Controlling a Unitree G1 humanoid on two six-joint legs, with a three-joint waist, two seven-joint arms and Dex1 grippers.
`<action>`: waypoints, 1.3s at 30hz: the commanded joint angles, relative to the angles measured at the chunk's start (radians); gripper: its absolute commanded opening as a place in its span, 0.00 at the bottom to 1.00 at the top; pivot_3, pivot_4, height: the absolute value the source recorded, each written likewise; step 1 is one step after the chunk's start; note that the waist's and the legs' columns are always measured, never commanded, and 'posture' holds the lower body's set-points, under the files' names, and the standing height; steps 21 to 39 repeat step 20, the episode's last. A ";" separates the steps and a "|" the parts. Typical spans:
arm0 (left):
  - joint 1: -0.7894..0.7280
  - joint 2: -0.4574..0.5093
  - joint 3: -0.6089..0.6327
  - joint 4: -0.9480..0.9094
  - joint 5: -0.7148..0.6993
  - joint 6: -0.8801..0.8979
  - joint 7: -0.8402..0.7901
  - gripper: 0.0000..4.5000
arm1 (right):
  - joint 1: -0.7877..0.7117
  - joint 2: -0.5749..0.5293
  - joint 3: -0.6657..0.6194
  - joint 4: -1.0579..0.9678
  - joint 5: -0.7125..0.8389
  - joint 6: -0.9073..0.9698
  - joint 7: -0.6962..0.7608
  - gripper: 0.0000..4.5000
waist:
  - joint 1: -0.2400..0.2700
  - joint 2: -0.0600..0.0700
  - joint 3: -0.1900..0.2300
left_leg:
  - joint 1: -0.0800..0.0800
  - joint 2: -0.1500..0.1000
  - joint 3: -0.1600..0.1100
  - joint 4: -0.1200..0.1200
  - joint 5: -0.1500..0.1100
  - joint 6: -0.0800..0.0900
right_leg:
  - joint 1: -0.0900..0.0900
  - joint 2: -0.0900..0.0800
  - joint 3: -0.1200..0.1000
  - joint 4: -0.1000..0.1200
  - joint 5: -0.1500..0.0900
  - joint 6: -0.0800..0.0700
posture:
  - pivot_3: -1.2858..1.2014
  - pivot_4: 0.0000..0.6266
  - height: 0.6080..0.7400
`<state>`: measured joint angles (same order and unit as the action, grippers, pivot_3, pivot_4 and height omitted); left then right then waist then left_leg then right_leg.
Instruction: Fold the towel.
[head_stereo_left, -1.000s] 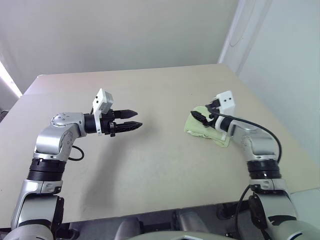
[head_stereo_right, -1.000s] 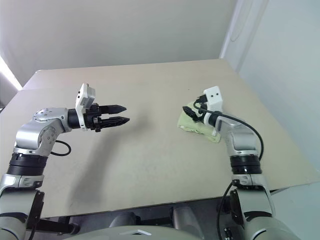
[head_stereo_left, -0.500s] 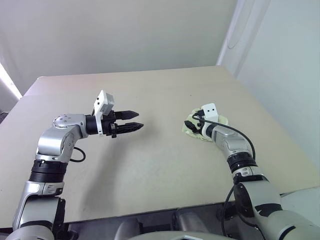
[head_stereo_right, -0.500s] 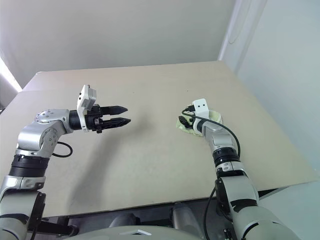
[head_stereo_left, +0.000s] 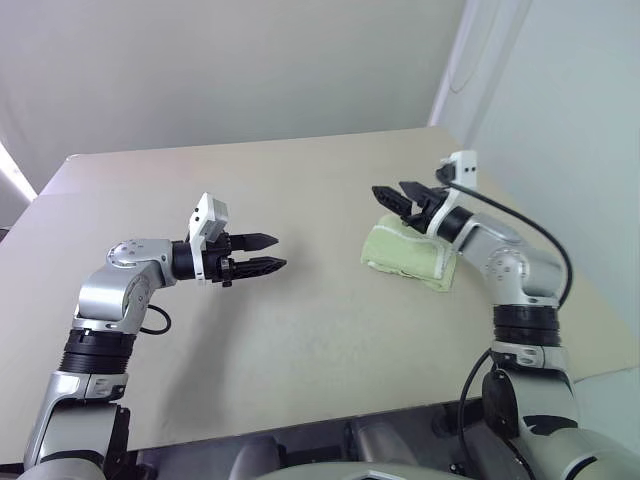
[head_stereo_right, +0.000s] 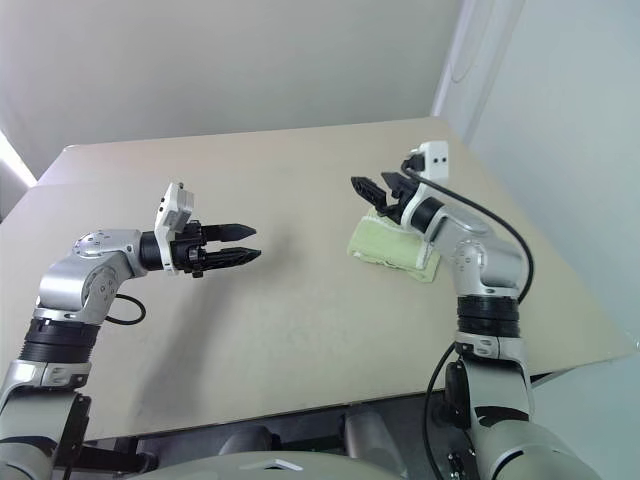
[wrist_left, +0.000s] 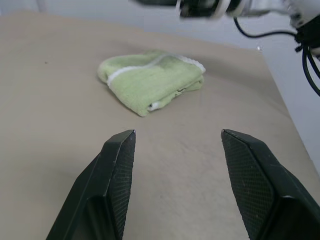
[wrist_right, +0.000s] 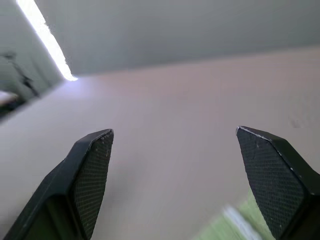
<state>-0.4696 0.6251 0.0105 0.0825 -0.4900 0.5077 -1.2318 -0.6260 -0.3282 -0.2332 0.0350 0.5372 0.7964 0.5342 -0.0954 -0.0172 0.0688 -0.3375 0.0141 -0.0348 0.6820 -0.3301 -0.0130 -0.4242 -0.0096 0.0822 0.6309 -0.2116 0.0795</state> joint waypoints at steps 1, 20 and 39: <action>-0.030 0.013 0.011 0.016 -0.002 -0.026 -0.017 0.64 | 0.029 -0.044 -0.052 -0.152 0.088 0.076 -0.008 0.91 | 0.001 0.000 0.000 | -0.001 0.000 0.000 0.000 0.000 0.000 | -0.001 0.000 0.000 0.000 0.000 0.000 | 0.52 0.00 0.79; -0.085 0.012 0.016 0.194 0.045 -0.116 -0.043 0.64 | 0.485 -0.426 0.012 -0.449 0.107 0.046 0.239 0.91 | 0.026 -0.001 0.000 | -0.001 0.000 0.002 0.000 0.000 0.000 | -0.001 0.000 0.001 -0.001 -0.001 0.001 | 0.52 0.00 0.79; -0.085 0.012 0.016 0.194 0.045 -0.116 -0.043 0.64 | 0.485 -0.426 0.012 -0.449 0.107 0.046 0.239 0.91 | 0.026 -0.001 0.000 | -0.001 0.000 0.002 0.000 0.000 0.000 | -0.001 0.000 0.001 -0.001 -0.001 0.001 | 0.52 0.00 0.79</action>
